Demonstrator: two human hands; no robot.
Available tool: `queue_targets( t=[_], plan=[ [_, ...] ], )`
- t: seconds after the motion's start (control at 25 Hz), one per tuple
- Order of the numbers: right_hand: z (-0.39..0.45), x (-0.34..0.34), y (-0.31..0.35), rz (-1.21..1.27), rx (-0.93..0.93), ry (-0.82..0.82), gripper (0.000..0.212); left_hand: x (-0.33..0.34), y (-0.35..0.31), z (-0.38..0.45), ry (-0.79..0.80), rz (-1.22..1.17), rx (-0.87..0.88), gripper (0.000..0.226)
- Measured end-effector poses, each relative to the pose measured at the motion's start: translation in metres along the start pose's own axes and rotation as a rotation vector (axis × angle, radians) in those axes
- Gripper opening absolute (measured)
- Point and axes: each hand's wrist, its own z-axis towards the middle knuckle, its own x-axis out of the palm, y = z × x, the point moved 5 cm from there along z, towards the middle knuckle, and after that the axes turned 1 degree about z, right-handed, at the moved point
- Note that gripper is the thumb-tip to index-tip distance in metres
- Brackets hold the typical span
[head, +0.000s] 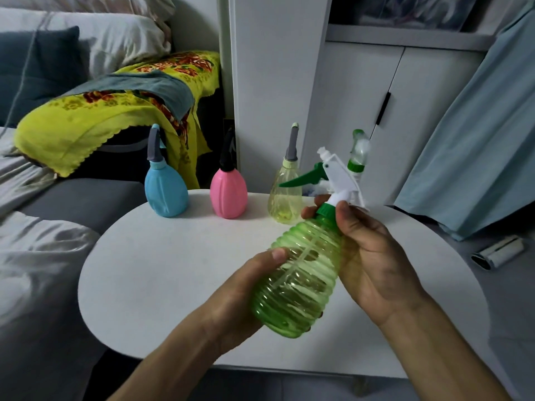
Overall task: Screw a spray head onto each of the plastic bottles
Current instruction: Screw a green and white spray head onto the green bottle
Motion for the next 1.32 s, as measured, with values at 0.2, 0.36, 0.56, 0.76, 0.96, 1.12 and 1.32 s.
queue_targets(
  t=[0.2,0.36,0.56,0.76,0.96,1.12,1.32],
  plan=[
    [-0.001,-0.011,0.009,-0.099,-0.229,-0.239,0.018,-0.015,-0.021,0.003,-0.394,0.394,0.293,0.067],
    [-0.002,-0.005,0.013,0.004,-0.094,-0.004,0.009,-0.009,-0.018,-0.001,-0.220,0.656,0.241,0.063],
    [-0.004,-0.006,0.013,0.008,-0.016,0.064,0.034,-0.006,-0.011,0.000,-0.023,0.553,0.016,0.053],
    [-0.002,-0.006,0.008,0.030,-0.032,0.013,0.029,-0.008,-0.017,0.001,-0.042,0.576,0.050,0.060],
    [0.001,-0.010,0.007,-0.001,-0.075,-0.155,0.034,0.001,-0.015,0.001,-0.143,0.678,0.258,0.053],
    [0.001,-0.013,0.007,-0.029,-0.105,-0.206,0.034,0.004,-0.014,-0.001,-0.215,0.715,0.381,0.057],
    [0.002,-0.021,0.010,-0.082,-0.094,-0.228,0.025,0.010,-0.010,-0.002,-0.291,0.837,0.464,0.061]
  ],
)
